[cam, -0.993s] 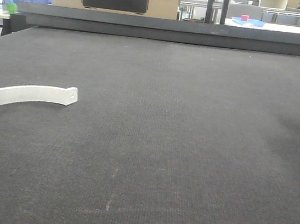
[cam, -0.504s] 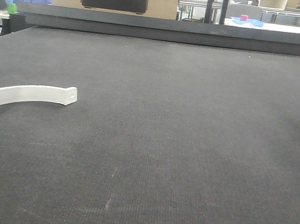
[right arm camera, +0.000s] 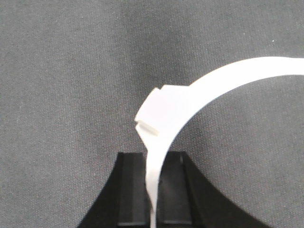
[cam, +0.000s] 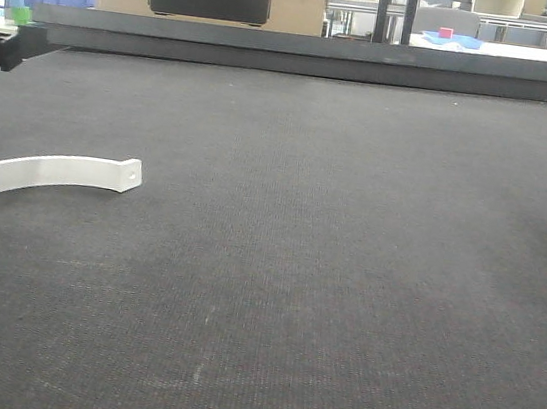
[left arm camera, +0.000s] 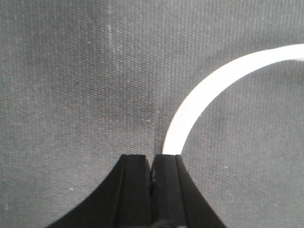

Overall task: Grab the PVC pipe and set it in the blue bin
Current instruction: 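Close both grippers on the white pipe arc at two points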

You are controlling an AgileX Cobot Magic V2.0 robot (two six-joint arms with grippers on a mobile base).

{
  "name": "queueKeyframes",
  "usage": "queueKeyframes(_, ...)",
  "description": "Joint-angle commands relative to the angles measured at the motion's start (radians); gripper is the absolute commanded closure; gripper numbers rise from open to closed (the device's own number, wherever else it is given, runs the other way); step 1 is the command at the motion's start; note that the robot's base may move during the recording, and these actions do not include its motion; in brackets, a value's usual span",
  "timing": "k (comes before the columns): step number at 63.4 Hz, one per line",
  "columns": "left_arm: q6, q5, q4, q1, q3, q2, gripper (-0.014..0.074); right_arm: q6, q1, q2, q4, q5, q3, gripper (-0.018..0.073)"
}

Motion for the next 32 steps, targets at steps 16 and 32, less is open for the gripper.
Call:
queueKeyframes(16,-0.008,-0.008,-0.007,-0.041,-0.006,0.022,0.0379,-0.006,0.001,-0.009,-0.003,-0.022,-0.004,0.0727)
queueKeyframes(32,-0.008,-0.005,-0.008,-0.023,-0.006,0.084,0.0322,-0.006,0.001,-0.009,-0.003,-0.013,-0.004,0.0727)
